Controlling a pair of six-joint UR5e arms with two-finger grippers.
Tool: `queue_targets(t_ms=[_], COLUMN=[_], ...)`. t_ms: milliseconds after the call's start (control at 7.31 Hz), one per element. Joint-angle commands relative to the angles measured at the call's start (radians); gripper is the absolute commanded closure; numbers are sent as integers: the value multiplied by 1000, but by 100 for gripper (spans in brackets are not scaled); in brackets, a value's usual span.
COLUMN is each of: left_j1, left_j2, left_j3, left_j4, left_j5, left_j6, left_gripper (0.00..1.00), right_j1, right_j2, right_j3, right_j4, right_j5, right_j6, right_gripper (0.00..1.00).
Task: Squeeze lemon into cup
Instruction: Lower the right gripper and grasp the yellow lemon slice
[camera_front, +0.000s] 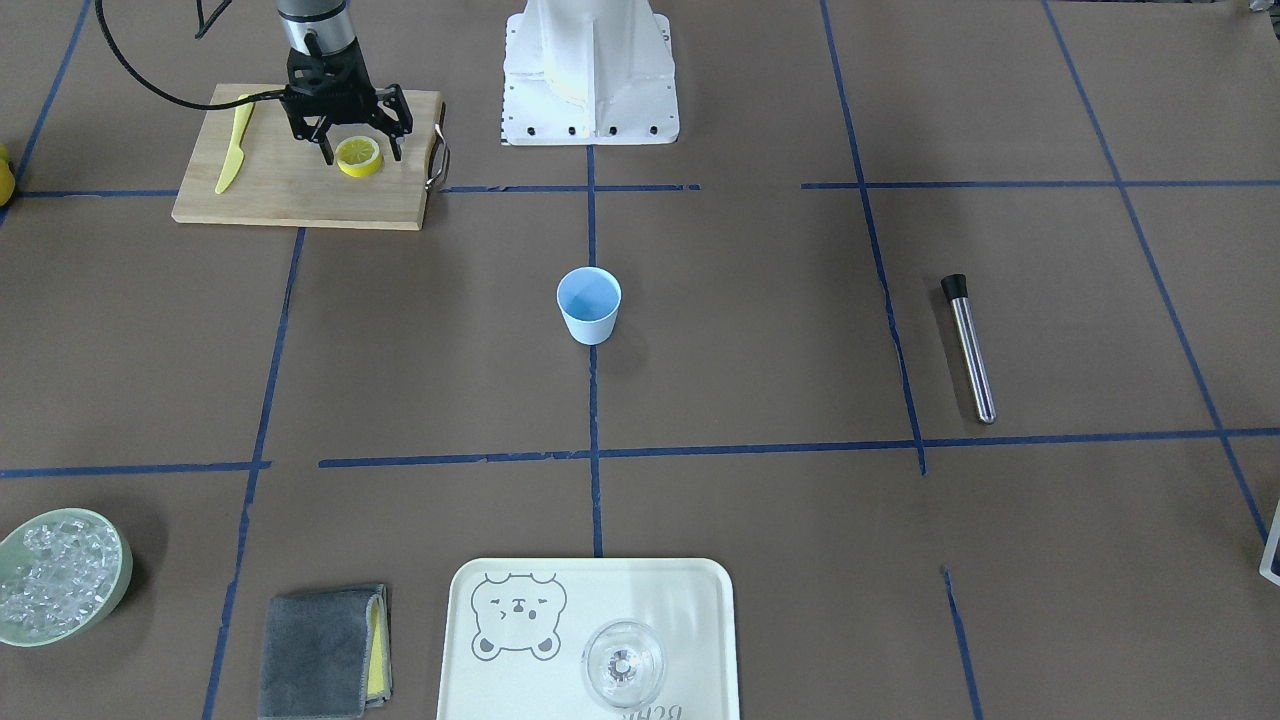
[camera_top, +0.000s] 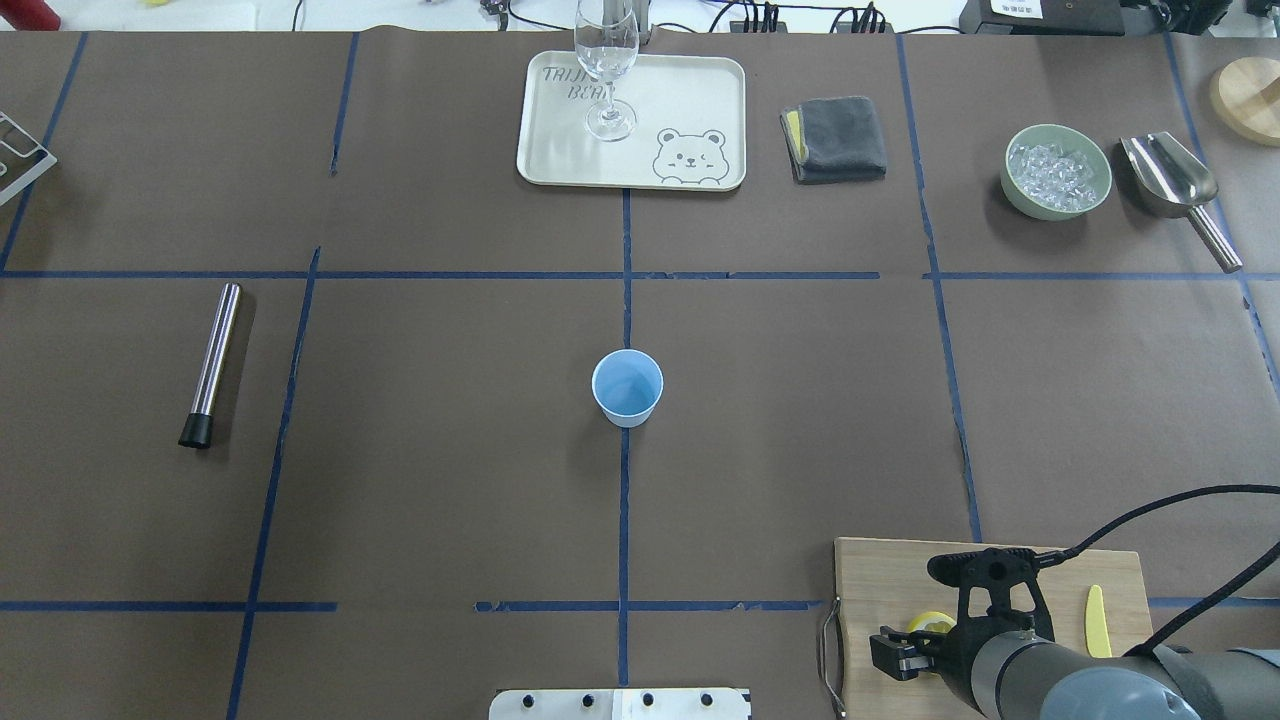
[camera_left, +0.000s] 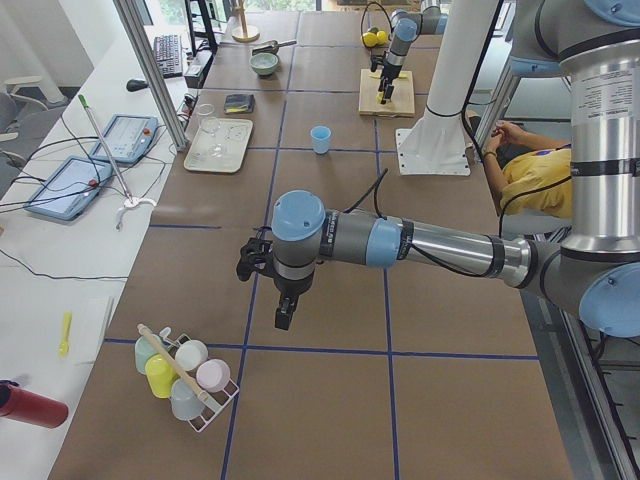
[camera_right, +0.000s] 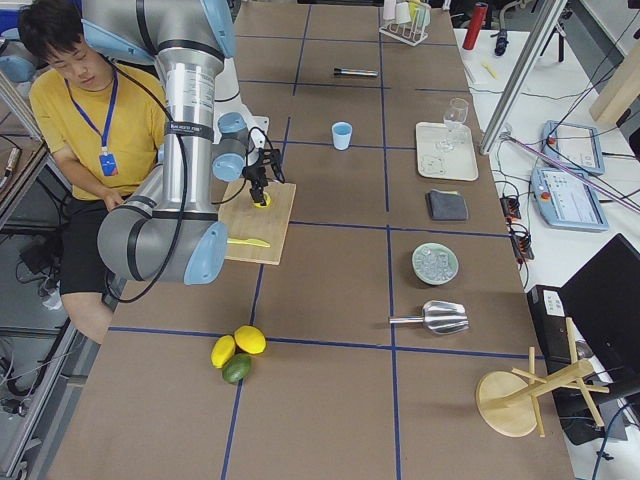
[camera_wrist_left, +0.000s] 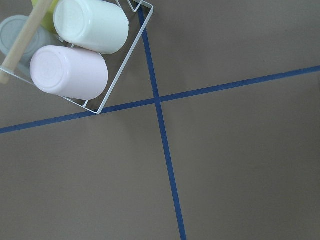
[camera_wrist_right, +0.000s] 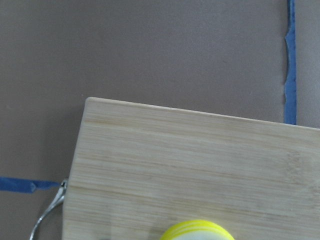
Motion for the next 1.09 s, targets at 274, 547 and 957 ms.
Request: queue_targets(t_ms=[274,547,957], left_j1=[0,0,0], left_j2=[0,0,-2], left_j3=[-5,-5,-5], left_j4=[0,0,0], left_j5=[0,0,0], left_j6=[0,0,0], left_gripper=[0,0,0], right_j1=[-4,-8,-16], right_j2=[-17,-17,-17], right_j3=[-1,-1,-1], right_j4=[1,1,1], right_j5=[-1,1,1], right_j6=[2,2,2], right_gripper=[11,11,20])
